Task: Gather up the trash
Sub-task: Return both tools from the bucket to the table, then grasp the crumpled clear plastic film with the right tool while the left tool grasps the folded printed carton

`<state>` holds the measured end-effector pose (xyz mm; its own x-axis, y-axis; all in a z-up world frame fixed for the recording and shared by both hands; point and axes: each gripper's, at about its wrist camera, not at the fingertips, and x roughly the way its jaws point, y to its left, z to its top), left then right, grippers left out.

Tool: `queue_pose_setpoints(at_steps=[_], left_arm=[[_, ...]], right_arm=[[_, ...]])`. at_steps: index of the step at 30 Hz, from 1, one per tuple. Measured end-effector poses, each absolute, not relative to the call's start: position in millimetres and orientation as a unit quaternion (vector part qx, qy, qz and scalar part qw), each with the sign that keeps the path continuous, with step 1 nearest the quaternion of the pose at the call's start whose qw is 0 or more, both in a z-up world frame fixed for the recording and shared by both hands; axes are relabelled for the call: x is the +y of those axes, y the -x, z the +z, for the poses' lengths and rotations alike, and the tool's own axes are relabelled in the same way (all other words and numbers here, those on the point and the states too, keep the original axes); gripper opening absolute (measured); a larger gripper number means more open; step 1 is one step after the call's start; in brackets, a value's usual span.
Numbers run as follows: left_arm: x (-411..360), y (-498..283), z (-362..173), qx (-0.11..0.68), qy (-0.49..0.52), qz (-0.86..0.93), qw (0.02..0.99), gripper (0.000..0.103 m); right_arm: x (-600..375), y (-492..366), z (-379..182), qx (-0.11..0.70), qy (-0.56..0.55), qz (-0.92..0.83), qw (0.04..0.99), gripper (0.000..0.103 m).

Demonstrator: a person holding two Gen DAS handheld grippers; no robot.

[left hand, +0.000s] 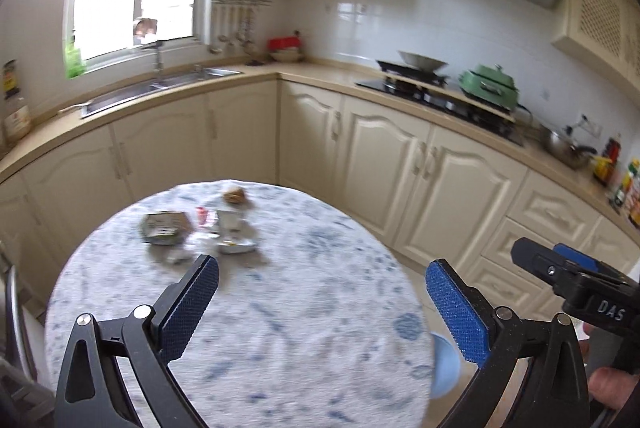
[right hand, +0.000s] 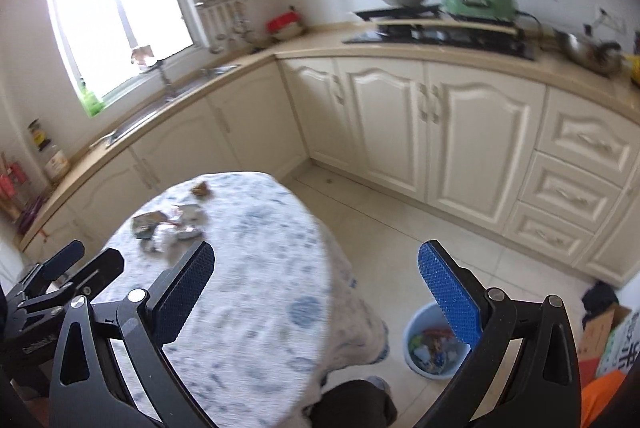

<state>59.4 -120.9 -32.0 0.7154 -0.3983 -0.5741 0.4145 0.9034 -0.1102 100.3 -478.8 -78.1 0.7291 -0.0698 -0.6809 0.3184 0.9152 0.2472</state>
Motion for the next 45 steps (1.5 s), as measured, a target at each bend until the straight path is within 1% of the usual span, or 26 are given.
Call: queue_pose_setpoints(at_steps=[8,14,19,26,32,35,37,40,44,45], left_arm=[[-39.9,-21.5,-11.3,0.275,0.011,-0.139,0.951,0.102],[5.0,-2.4,-3.2,0.260,0.032,-0.090,0.961,0.102],[24.9,3.8,-9.3,0.254,0.042,-0.061,0.964,0.102],[34.4,-31.5,-29.6,0.257,0.025,-0.045,0.965,0.102],[22.4,-95.5,-59.8,0.288,0.024,-0.046,0.956,0.102],[18.8,-133.4,-73.8,0.310,0.024,-0.046,0.949,0.102],[16.3,-158.3,-84.8,0.325,0.025,-0.045,0.944,0.102],[17.0,-185.5,-100.4,0.344,0.029,-0.042,0.938,0.102],[13.2,-219.6,-117.7,0.364,0.030,-0.039,0.930,0.102],[12.4,-226.2,-121.2,0.368,0.031,-0.039,0.928,0.102]], right_arm=[[-396.0,-128.0,-49.5,0.326,-0.135,-0.031,0.935,0.103],[-349.2,-146.2,-46.5,0.324,-0.116,0.006,0.939,0.103],[-318.4,-156.5,-51.4,0.328,-0.091,0.031,0.940,0.103],[-286.5,-192.6,-74.0,0.355,-0.062,0.061,0.931,0.103],[-266.5,-249.5,-125.0,0.412,-0.043,0.083,0.906,0.103],[-257.1,-277.1,-150.3,0.437,-0.037,0.096,0.894,0.097],[-249.6,-297.6,-169.6,0.453,-0.034,0.106,0.884,0.090],[-238.2,-325.9,-196.8,0.476,-0.026,0.118,0.871,0.082],[-226.1,-355.0,-229.6,0.494,-0.004,0.128,0.860,0.075],[-224.5,-358.3,-236.3,0.499,0.005,0.126,0.858,0.070]])
